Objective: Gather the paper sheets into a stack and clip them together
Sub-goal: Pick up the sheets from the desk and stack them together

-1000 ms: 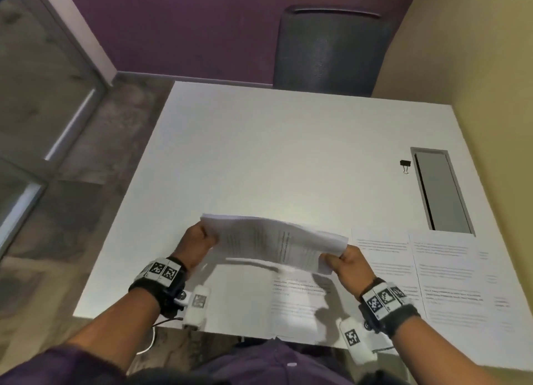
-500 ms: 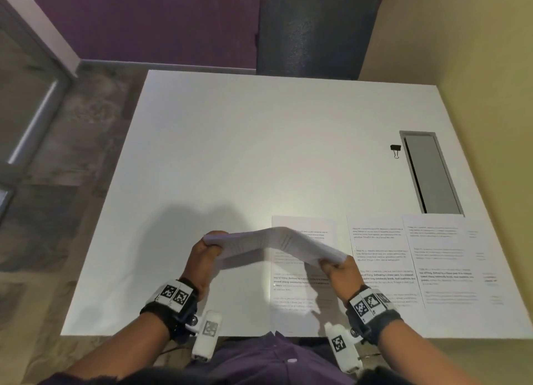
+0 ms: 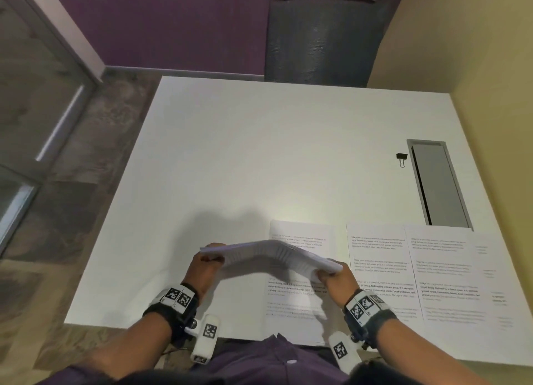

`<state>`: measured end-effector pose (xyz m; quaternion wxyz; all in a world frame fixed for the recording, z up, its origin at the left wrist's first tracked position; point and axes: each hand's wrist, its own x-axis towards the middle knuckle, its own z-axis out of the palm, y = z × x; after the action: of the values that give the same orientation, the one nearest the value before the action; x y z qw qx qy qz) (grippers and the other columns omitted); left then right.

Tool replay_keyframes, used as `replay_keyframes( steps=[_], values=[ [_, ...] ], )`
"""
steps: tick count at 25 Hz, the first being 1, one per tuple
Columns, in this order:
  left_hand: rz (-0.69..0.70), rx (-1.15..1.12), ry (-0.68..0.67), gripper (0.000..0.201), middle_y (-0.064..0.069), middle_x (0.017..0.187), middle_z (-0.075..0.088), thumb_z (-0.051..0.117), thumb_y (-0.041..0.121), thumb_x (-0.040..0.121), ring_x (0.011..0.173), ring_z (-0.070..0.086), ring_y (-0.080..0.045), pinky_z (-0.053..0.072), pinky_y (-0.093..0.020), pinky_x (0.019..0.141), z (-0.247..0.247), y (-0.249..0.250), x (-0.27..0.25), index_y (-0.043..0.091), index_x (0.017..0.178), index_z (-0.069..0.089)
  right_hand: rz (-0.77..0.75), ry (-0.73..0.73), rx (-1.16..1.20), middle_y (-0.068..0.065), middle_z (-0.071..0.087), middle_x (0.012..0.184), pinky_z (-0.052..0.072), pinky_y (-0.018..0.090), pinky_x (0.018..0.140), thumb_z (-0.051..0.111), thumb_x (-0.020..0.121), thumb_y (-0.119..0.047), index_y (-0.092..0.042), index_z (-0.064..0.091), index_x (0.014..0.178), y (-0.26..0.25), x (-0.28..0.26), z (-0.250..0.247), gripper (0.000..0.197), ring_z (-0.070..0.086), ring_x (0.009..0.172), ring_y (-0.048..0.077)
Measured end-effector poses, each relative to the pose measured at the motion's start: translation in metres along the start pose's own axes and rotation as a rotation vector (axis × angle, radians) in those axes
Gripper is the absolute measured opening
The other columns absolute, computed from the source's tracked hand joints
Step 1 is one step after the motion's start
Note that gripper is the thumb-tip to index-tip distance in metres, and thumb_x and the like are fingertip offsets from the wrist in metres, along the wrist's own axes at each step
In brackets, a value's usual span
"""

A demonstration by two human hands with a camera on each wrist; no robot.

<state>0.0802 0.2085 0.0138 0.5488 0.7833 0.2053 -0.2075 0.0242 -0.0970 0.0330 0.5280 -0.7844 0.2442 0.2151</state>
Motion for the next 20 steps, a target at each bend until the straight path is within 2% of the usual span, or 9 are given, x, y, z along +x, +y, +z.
replay_keyframes(
  steps=[4, 7, 9, 11, 13, 14, 16, 18, 20],
  values=[
    [-0.035, -0.024, -0.032, 0.025, -0.011, 0.103, 0.07, 0.061, 0.002, 0.09, 0.097, 0.064, -0.029, 0.049, -0.033, 0.079, -0.003, -0.009, -0.005, 0.013, 0.112, 0.063, 0.032, -0.029, -0.042, 0.014, 0.063, 0.075, 0.049, 0.02, 0.053, 0.056, 0.093, 0.003, 0.0, 0.062, 0.096, 0.007, -0.001, 0.003, 0.008, 0.057, 0.06, 0.019],
    [-0.005, 0.075, -0.053, 0.011, -0.01, 0.096, 0.072, 0.064, 0.009, 0.093, 0.091, 0.066, -0.028, 0.048, -0.032, 0.076, -0.009, -0.008, -0.007, 0.013, 0.102, 0.068, 0.076, -0.008, -0.075, 0.021, 0.071, 0.092, 0.055, 0.03, 0.068, 0.059, 0.091, -0.001, 0.003, 0.064, 0.104, 0.013, -0.004, 0.007, 0.014, 0.066, 0.074, 0.025],
    [0.052, 0.094, -0.037, 0.008, -0.006, 0.089, 0.072, 0.065, 0.01, 0.093, 0.089, 0.067, -0.03, 0.048, -0.03, 0.073, -0.011, 0.003, -0.01, 0.009, 0.099, 0.069, 0.031, 0.032, -0.064, 0.021, 0.072, 0.099, 0.06, 0.035, 0.076, 0.061, 0.089, 0.0, -0.006, 0.064, 0.107, 0.011, -0.013, 0.002, 0.019, 0.069, 0.085, 0.029],
    [0.173, 0.121, -0.068, 0.015, 0.008, 0.085, 0.072, 0.062, 0.003, 0.094, 0.087, 0.068, -0.021, 0.048, -0.021, 0.07, -0.011, 0.019, -0.017, 0.016, 0.098, 0.069, 0.001, 0.081, -0.04, 0.018, 0.074, 0.1, 0.061, 0.046, 0.082, 0.063, 0.087, 0.0, -0.009, 0.066, 0.109, 0.01, -0.027, -0.008, 0.025, 0.071, 0.094, 0.032],
    [0.301, 0.195, -0.123, 0.036, 0.02, 0.077, 0.07, 0.058, -0.007, 0.091, 0.078, 0.065, -0.005, 0.047, -0.01, 0.065, -0.011, 0.042, -0.024, 0.027, 0.089, 0.069, -0.002, 0.139, 0.063, 0.014, 0.074, 0.103, 0.062, 0.046, 0.075, 0.067, 0.084, 0.001, -0.008, 0.066, 0.109, 0.007, -0.043, -0.021, 0.026, 0.071, 0.097, 0.034],
    [0.366, 0.247, -0.143, 0.042, 0.02, 0.076, 0.07, 0.058, -0.009, 0.089, 0.076, 0.065, -0.002, 0.049, -0.01, 0.064, -0.01, 0.051, -0.023, 0.032, 0.086, 0.068, 0.0, 0.196, 0.161, 0.01, 0.071, 0.113, 0.063, 0.044, 0.074, 0.07, 0.082, 0.001, -0.012, 0.062, 0.117, 0.007, -0.048, -0.028, 0.039, 0.07, 0.101, 0.031],
    [0.518, 0.335, -0.212, 0.044, 0.019, 0.082, 0.072, 0.062, -0.005, 0.089, 0.082, 0.065, 0.004, 0.051, -0.014, 0.072, 0.001, 0.064, -0.018, 0.038, 0.09, 0.068, -0.049, 0.393, 0.231, -0.003, 0.048, 0.144, 0.056, 0.044, 0.094, 0.078, 0.078, -0.005, -0.025, 0.041, 0.145, 0.009, -0.061, -0.046, 0.079, 0.055, 0.123, 0.021],
    [0.624, 0.389, -0.296, 0.045, 0.024, 0.092, 0.071, 0.058, -0.002, 0.092, 0.088, 0.064, 0.007, 0.048, -0.011, 0.078, 0.017, 0.078, -0.019, 0.041, 0.089, 0.067, -0.208, 0.51, -0.093, -0.008, 0.025, 0.156, 0.029, 0.038, 0.116, 0.082, 0.078, -0.021, -0.024, 0.022, 0.156, 0.009, -0.073, -0.066, 0.098, 0.029, 0.143, 0.013],
    [0.691, 0.401, -0.36, 0.046, 0.023, 0.095, 0.071, 0.05, -0.001, 0.088, 0.092, 0.065, -0.001, 0.05, -0.017, 0.081, 0.037, 0.093, -0.03, 0.041, 0.089, 0.067, -0.437, 0.429, -0.527, -0.008, 0.033, 0.155, 0.023, 0.039, 0.117, 0.074, 0.086, -0.034, -0.024, 0.03, 0.153, 0.008, -0.08, -0.081, 0.081, 0.027, 0.145, 0.012]
  ],
)
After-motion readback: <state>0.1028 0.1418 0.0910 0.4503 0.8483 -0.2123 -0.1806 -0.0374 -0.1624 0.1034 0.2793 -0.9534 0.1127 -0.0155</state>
